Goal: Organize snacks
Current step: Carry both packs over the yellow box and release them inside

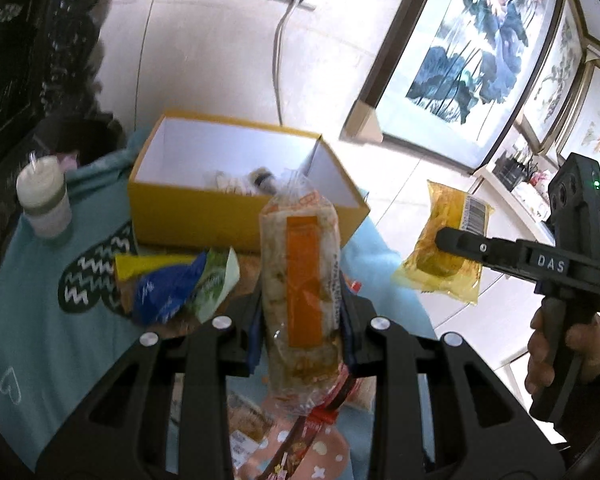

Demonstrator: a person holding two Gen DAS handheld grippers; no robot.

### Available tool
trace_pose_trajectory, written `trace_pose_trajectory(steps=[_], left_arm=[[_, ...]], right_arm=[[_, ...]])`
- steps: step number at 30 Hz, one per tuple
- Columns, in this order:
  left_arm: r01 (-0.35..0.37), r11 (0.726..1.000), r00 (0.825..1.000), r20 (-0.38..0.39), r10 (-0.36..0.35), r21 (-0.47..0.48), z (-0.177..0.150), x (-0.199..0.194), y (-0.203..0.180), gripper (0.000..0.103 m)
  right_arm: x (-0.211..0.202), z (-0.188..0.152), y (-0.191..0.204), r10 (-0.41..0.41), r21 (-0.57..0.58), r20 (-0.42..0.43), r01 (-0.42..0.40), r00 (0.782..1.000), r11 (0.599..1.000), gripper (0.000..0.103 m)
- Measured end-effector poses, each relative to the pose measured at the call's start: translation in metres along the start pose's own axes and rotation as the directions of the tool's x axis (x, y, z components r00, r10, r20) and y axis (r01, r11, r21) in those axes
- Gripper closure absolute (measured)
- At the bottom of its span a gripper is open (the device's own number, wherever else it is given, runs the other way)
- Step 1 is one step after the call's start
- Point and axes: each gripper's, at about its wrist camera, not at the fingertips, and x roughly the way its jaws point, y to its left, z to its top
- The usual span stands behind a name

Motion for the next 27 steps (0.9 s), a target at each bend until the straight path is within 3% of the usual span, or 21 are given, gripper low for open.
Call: trace_pose_trajectory(steps=[7,14,15,16,17,18,22,27], left_arm=[[-0.009,1.0,0.997,0.079,0.01,-0.005,0.061,0.004,0.006,0.073],[-0.068,0.998,0.987,0.146,0.067,0.005,0.154,0.034,0.013,0.073],[-0.086,0.996,0.986,0.143,0.085,0.004,0.168,0.043,0.016,0.07],[-0.105,0.994,0.986,0.13,0.104,0.001,0.178,0.051,0.019,0.047],[-0.141,0.99,0.983,0.119,0.141,-0.013,0.187,0.058,0.024,0.031],[-0.185,0.982,0.974,0.127,0.188,-0.035,0.193,0.064,0.03,0.016],[-0.223,0.972,0.968,0.099,0.23,-0.074,0.193,0.069,0.051,0.014],[-0.224,0.97,0.972,0.055,0.229,-0.096,0.151,0.066,0.066,0.012]], right_arm=[[0.013,0.053,0.021,0.006,-0.061,0.035,-0.004,0.999,0.998,0.064],[0.042,0.15,0.039,0.014,-0.099,0.065,-0.007,0.998,0.995,0.064],[0.052,0.164,0.04,0.021,-0.093,0.04,-0.017,0.999,0.996,0.063],[0.058,0.172,0.04,0.022,-0.089,0.029,-0.019,0.999,0.996,0.057],[0.068,0.183,0.039,-0.002,-0.087,0.014,0.003,1.0,0.996,0.042],[0.076,0.19,0.037,-0.067,-0.086,0.013,0.068,0.998,0.994,0.038],[0.085,0.188,0.027,-0.103,-0.084,-0.017,0.101,0.995,0.991,0.038],[0.086,0.145,0.016,-0.103,-0.102,-0.075,0.095,0.992,0.99,0.038]])
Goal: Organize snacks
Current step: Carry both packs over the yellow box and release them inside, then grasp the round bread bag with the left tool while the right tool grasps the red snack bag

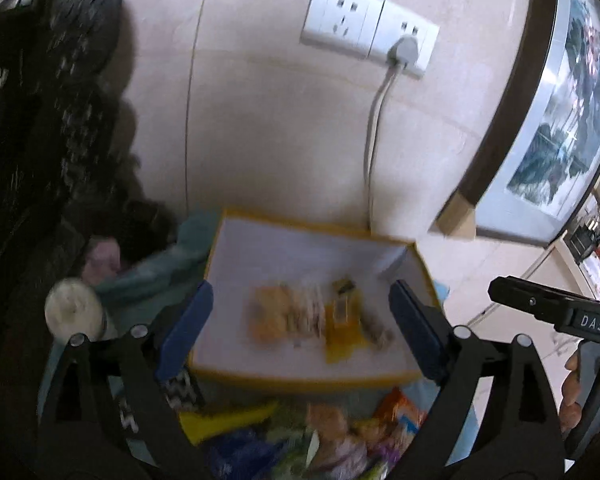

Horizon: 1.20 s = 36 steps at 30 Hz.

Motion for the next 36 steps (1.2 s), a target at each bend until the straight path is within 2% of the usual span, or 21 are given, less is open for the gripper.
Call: trace_pose_trajectory(steps=[5,12,16,19,21,24,26,31,34,35,36], left_arm=[[0.018,0.999,0.995,-0.102,-0.021,-0.031,-0.067,-0.007,0.011,0.012],[0.064,0.989,0.973,-0.227,-0.032,0.134,-0.165,-0.036,0.001,0.012],[0.09,0.977,0.957,-0.289,-0.03,0.196,-0.221,-0.048,0.006,0.012],[0.093,0.981,0.94,-0.341,-0.029,0.173,-0.254,-0.047,0.019,0.012],[0.084,0.982,0.935,-0.353,-0.019,0.171,-0.271,-0.044,0.025,0.012],[0.078,0.98,0.935,-0.354,-0.008,0.183,-0.282,-0.041,0.028,0.012],[0.086,0.981,0.935,-0.355,-0.02,0.172,-0.288,-0.036,0.03,0.012],[0.066,0.986,0.932,-0.363,-0.006,0.153,-0.297,-0.013,0.027,0.01],[0.043,0.985,0.937,-0.35,0.018,0.166,-0.301,-0.007,0.024,0.007],[0.037,0.983,0.938,-0.347,0.028,0.179,-0.301,-0.007,0.021,0.008],[0.041,0.981,0.94,-0.341,0.026,0.188,-0.303,-0.009,0.02,0.015]], right_arm=[[0.003,-0.057,-0.004,0.015,0.035,-0.096,-0.012,0.995,0.999,0.038],[0.002,-0.151,-0.009,0.031,0.05,-0.22,-0.021,0.975,0.999,0.038],[0.012,-0.206,-0.008,-0.038,-0.008,-0.283,0.037,0.958,0.999,0.037],[0.02,-0.234,-0.006,-0.045,-0.026,-0.32,0.039,0.946,0.999,0.037],[0.024,-0.245,0.001,-0.07,-0.077,-0.324,0.048,0.944,0.996,0.037],[0.033,-0.253,0.017,-0.107,-0.185,-0.307,0.051,0.946,0.981,0.038],[0.041,-0.257,0.024,-0.131,-0.232,-0.318,0.057,0.939,0.971,0.037],[0.073,-0.265,0.024,-0.15,-0.212,-0.369,0.074,0.917,0.974,0.037],[0.082,-0.27,0.022,-0.133,-0.187,-0.377,0.065,0.917,0.98,0.037],[0.082,-0.273,0.023,-0.13,-0.193,-0.378,0.059,0.916,0.979,0.042],[0.081,-0.276,0.025,-0.123,-0.2,-0.377,0.049,0.918,0.979,0.046]])
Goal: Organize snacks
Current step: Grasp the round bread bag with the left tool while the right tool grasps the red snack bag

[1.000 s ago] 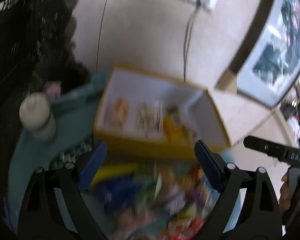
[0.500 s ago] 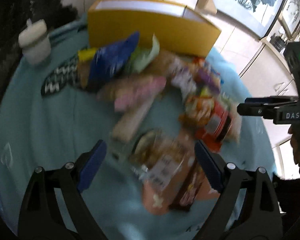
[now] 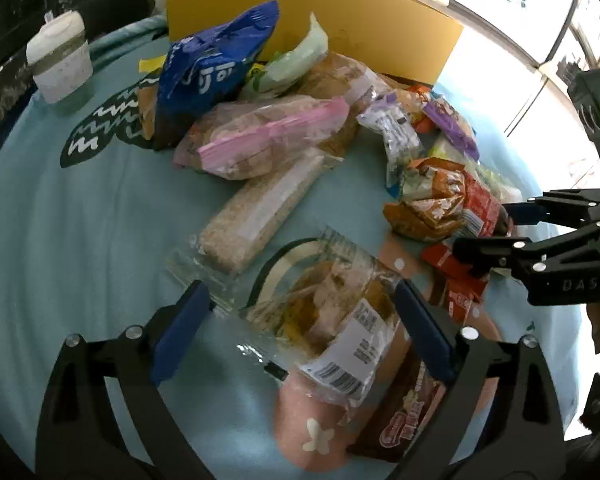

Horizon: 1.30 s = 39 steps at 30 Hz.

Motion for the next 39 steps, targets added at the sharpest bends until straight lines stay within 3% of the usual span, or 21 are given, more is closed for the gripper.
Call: trace_pose_trajectory(steps=[1,2,3,5,6,7,15,17,18,21,23,25,26,31,39], left_arm=[[0.015,1.0,1.0,0.011,-0.015,0.009,-0.001,-0.002,-0.001,0.027],[0.016,1.0,1.0,0.024,-0.017,0.027,-0.003,-0.006,-0.005,0.028],[0.011,0.999,0.999,0.034,-0.012,0.04,-0.005,-0.009,-0.007,0.033],[0.072,0.997,0.997,0.036,-0.072,0.018,-0.007,-0.014,-0.006,0.046],[0.096,0.995,0.995,0.037,-0.097,0.013,-0.007,-0.016,-0.005,0.062],[0.131,0.991,0.99,0.04,-0.132,0.022,-0.009,-0.021,-0.007,0.064],[0.158,0.987,0.987,0.024,-0.158,0.007,-0.017,-0.027,-0.006,0.064],[0.124,0.992,0.992,-0.004,-0.124,-0.004,-0.016,-0.017,-0.005,0.043],[0.09,0.996,0.995,-0.037,-0.091,-0.027,-0.016,-0.009,-0.001,0.017],[0.084,0.996,0.996,-0.031,-0.083,0.023,-0.018,-0.006,-0.008,0.011],[0.062,0.996,0.998,-0.028,-0.06,0.064,-0.02,-0.005,-0.013,0.015],[0.058,0.997,0.998,-0.012,-0.057,0.056,-0.019,-0.007,-0.011,0.04],[0.065,0.997,0.998,-0.013,-0.065,0.052,-0.019,-0.008,-0.009,0.047],[0.034,0.994,0.999,-0.016,-0.032,0.108,-0.021,-0.013,-0.016,0.05],[0.039,0.998,0.997,0.064,-0.043,0.052,-0.012,-0.046,-0.002,0.05]], right_arm=[[0.0,-0.002,0.001,0.014,-0.002,0.003,-0.014,1.0,1.0,0.054],[-0.002,-0.004,0.002,0.023,0.001,0.008,-0.023,1.0,1.0,0.058],[-0.003,-0.005,0.003,0.026,0.001,0.013,-0.026,1.0,1.0,0.059],[-0.009,-0.008,0.006,0.055,0.003,0.024,-0.055,0.998,0.999,0.06],[-0.013,-0.009,0.006,0.07,0.004,0.031,-0.07,0.997,0.998,0.06],[-0.016,-0.009,0.007,0.087,0.006,0.038,-0.087,0.995,0.996,0.06],[-0.04,-0.018,0.001,0.149,0.045,0.065,-0.152,0.987,0.987,0.06],[-0.04,-0.019,0.0,0.146,0.056,0.061,-0.15,0.987,0.987,0.06],[-0.043,-0.022,-0.003,0.147,0.059,0.061,-0.151,0.987,0.987,0.06],[-0.05,-0.022,0.002,0.144,0.046,0.064,-0.147,0.988,0.988,0.06],[-0.054,-0.025,0.0,0.14,0.037,0.069,-0.143,0.988,0.989,0.06],[-0.055,-0.025,0.002,0.136,0.036,0.073,-0.138,0.988,0.99,0.06],[-0.055,-0.025,0.002,0.135,0.037,0.072,-0.138,0.988,0.99,0.06],[-0.053,-0.025,0.008,0.137,0.026,0.077,-0.139,0.988,0.99,0.06],[-0.061,-0.025,0.015,0.154,0.03,0.108,-0.158,0.982,0.987,0.06]])
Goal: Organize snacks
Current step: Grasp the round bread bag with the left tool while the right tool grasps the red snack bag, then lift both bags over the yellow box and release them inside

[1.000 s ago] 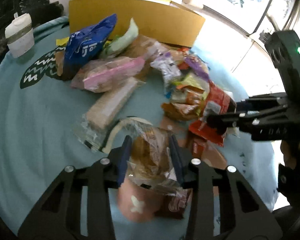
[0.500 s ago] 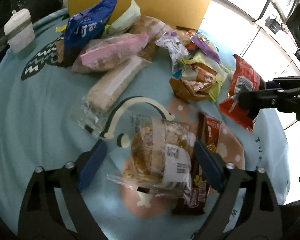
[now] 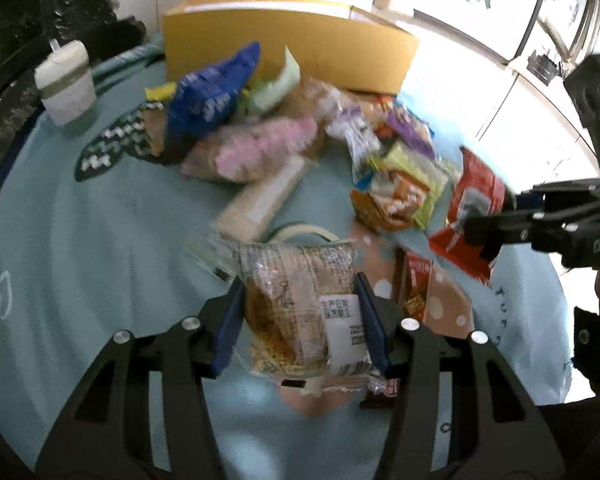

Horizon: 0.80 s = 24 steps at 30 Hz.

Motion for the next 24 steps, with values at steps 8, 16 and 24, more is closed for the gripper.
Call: trace_pose_trajectory(steps=[8,16,24], left_arm=[[-0.017,0.999,0.999,0.047,0.018,-0.027,0.014,-0.022,0.004,0.05],[-0.005,1.0,0.995,0.1,0.008,-0.025,0.03,-0.042,-0.001,0.05],[0.03,0.999,0.982,0.19,-0.022,-0.037,0.063,-0.068,-0.003,0.05]], right_arm=[[-0.012,-0.002,0.001,0.005,0.011,0.025,-0.005,1.0,1.0,0.06],[-0.028,-0.002,0.002,0.013,0.013,0.066,-0.014,0.998,1.0,0.06],[-0.064,0.014,-0.003,0.027,0.04,0.156,-0.034,0.987,0.999,0.06]])
